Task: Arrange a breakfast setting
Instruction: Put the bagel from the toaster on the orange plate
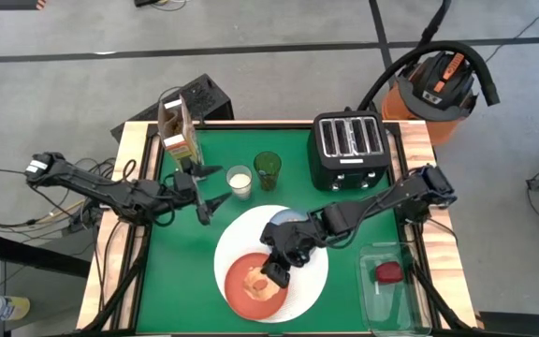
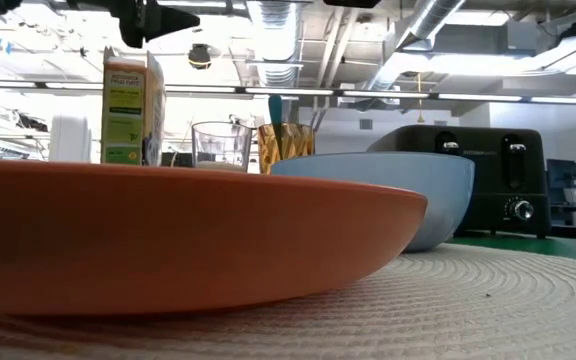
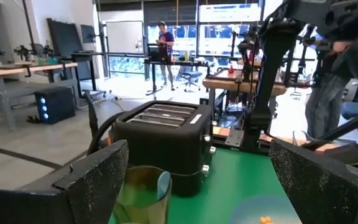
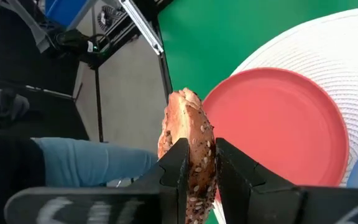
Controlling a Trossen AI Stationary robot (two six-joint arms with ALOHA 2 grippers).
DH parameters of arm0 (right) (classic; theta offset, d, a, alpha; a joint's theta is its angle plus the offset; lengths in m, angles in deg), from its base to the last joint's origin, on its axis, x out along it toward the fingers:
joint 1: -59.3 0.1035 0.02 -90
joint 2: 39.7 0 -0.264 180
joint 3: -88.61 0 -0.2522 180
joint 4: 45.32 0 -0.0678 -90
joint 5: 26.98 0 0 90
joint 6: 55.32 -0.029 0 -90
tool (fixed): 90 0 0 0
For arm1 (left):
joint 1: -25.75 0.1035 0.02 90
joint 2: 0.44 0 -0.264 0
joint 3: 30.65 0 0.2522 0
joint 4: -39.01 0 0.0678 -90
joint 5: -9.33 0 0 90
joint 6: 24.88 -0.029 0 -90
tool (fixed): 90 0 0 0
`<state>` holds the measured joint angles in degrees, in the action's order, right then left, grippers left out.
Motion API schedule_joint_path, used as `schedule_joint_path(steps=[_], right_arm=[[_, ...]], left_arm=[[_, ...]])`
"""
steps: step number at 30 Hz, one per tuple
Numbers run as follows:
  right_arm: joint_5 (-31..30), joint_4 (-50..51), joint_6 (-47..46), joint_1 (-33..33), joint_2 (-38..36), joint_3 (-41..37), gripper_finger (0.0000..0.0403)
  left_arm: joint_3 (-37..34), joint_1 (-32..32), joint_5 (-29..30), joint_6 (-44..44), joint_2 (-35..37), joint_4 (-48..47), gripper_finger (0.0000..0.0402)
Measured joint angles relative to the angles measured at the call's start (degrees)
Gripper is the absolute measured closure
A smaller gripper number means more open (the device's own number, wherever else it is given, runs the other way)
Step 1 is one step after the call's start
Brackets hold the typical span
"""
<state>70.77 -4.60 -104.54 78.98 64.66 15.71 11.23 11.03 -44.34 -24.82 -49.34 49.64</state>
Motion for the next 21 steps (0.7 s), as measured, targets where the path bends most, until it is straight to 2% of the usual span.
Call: schedule_joint_path(steps=[5,9,16,21], right_arm=[[-1.32,0.07,0.16,-0.31,0.0,0.0,0.0316],[-8.39,0.02,-3.59,1.06,0.0,0.0,0.0316],[-21.81,0.06,-12.78,5.31,0.0,0.0,0.0316],[-24.23,0.05,-18.44,7.88,0.0,0.0,0.0316]], left_arm=[[0.0,-0.02,-1.4,0.15,1.75,-1.69,0.0023],[0.0,-0.02,-3.22,0.93,2.13,-3.23,0.0023],[0.0,-0.02,-11.04,2.31,2.1,-9.58,0.0023],[0.0,-0.02,-15.01,2.14,2.1,-10.57,0.0023]])
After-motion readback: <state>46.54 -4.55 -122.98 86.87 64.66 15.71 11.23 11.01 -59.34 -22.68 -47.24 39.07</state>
